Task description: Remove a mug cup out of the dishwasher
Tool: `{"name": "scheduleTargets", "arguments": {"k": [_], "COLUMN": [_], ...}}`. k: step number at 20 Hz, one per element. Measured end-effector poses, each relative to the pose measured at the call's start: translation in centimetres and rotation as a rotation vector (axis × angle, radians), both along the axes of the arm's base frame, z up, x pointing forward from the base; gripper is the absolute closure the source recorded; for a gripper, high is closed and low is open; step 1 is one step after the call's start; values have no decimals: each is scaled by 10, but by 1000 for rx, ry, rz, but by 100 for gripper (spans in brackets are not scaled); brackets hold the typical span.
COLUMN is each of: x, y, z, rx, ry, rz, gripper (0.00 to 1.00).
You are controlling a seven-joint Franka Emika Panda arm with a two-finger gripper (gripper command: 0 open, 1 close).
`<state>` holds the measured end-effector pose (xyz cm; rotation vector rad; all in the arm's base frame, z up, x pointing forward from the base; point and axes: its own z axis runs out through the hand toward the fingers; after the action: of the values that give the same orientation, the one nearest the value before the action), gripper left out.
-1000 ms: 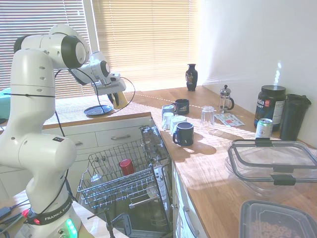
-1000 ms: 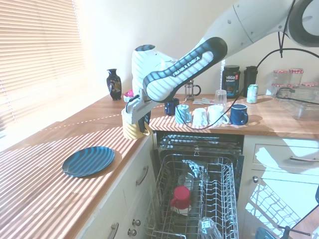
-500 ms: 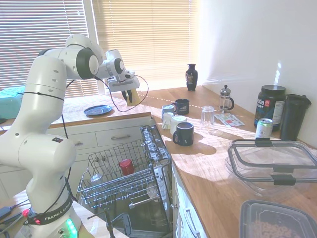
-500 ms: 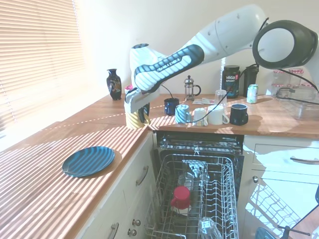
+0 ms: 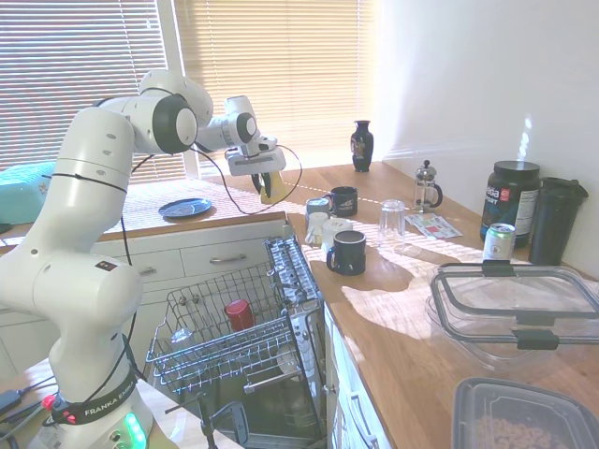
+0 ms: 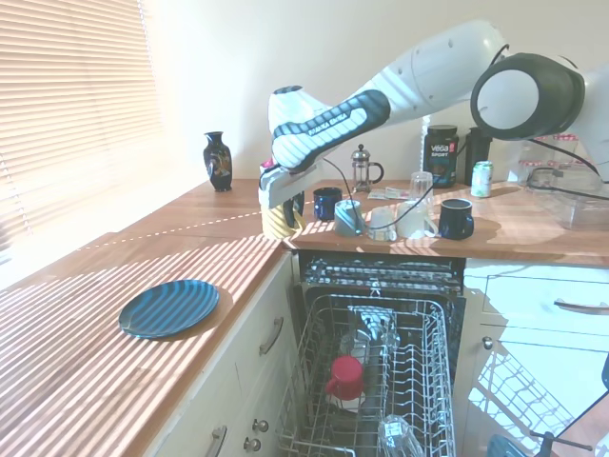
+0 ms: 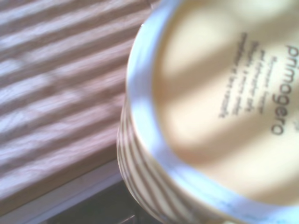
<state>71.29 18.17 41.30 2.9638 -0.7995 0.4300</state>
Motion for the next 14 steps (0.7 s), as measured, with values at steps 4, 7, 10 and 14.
{"name": "scheduleTargets", "arguments": {"k": [4, 7, 10, 14], "x": [13, 19, 23, 26], "y": [-32, -50, -68, -87], "z": [-10, -19, -22, -30], "rx": [3, 3, 0, -4], "ry": [14, 24, 29, 42], "rz": [-33, -51, -68, -84], "gripper": [100, 100, 100, 100]}}
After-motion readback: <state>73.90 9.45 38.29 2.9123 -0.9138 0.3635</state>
